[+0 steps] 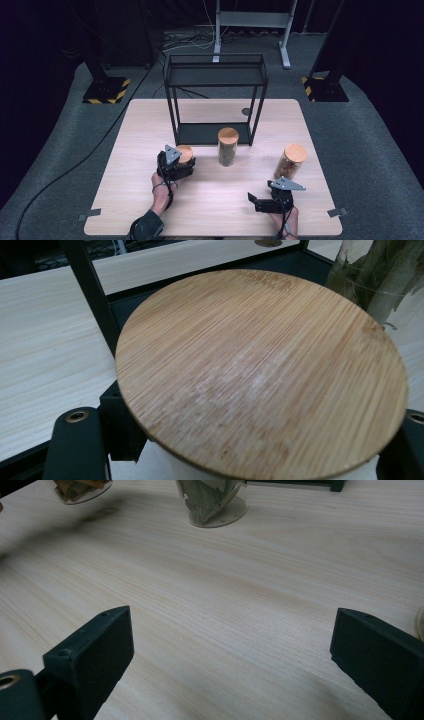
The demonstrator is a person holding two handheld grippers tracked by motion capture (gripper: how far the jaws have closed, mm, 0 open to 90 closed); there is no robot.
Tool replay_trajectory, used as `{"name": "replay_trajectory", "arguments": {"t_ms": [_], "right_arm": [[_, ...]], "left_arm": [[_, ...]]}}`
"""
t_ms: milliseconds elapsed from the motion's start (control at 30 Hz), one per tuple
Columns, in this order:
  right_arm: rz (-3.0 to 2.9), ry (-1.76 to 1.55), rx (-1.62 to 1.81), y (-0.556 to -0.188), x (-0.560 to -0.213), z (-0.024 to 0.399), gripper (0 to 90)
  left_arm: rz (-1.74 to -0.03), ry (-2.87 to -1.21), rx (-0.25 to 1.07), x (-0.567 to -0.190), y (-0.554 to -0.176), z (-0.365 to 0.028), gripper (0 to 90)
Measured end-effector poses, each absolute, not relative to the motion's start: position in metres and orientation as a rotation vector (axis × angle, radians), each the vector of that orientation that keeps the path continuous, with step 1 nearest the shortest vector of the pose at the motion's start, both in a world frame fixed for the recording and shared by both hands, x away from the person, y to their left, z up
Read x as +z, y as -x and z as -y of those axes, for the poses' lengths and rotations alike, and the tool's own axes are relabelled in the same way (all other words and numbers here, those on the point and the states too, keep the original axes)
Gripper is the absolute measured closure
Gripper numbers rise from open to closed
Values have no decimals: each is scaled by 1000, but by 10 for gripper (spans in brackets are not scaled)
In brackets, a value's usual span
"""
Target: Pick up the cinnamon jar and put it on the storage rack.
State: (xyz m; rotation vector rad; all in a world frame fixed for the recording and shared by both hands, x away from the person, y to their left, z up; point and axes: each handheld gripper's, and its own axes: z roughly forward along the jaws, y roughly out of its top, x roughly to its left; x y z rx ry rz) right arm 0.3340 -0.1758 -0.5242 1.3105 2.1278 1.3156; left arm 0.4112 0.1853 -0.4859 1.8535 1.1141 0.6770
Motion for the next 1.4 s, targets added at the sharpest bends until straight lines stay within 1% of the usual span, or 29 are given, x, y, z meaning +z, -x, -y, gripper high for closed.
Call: {"name": "replay_trajectory", "arguments": {"t_ms": [500, 1400], "right_arm": [[-2123, -1312, 1315, -334, -524, 176, 31], [-2123, -1312, 1318, -334, -524, 176, 31]], "left_arm": [[-1114, -1871, 664, -488, -422, -178, 255], [-1102, -1863, 656, -481, -437, -167, 255]]}}
